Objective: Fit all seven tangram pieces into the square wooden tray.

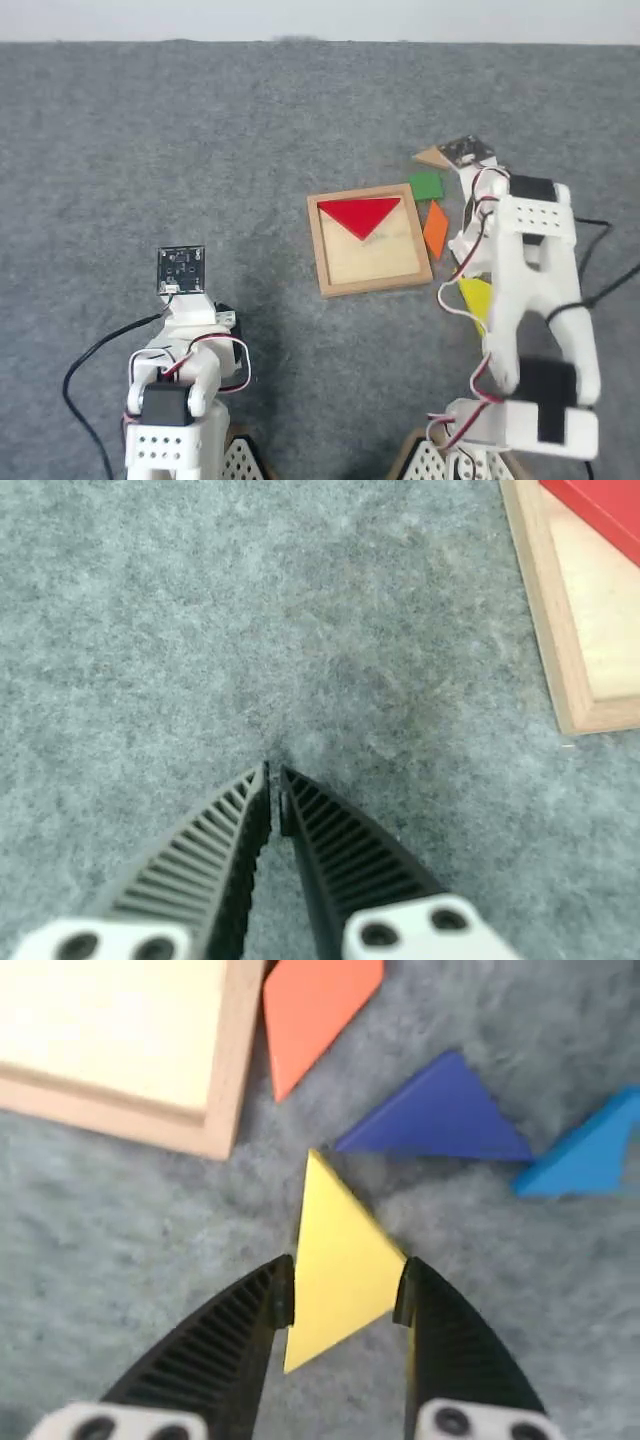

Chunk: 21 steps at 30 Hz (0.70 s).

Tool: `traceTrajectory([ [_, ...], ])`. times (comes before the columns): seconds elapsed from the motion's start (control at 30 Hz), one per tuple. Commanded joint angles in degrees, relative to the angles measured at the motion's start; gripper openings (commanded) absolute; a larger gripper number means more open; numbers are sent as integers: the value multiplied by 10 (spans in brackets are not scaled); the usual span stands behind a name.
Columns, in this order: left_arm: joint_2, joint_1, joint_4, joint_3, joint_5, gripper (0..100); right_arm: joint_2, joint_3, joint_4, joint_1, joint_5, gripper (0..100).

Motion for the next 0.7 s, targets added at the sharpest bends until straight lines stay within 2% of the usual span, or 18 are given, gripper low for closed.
traceTrajectory([
  [0.0, -11, -4, 1, -7, -6, 14, -50, 63, -16, -8, -6, 254],
  [0.07, -11, -4, 1, -7, -6, 14, -62, 120, -70, -7, -7, 297],
  [0.17, -11, -4, 1, -7, -6, 14, -67, 171, -127, -10, -33, 298],
  [0.4, -11, -4, 1, -7, -6, 14, -65, 177, -136, -6, -38, 299],
  [0.67, -11, -4, 1, -7, -6, 14, -65, 180, -170, -6, 36, 299],
])
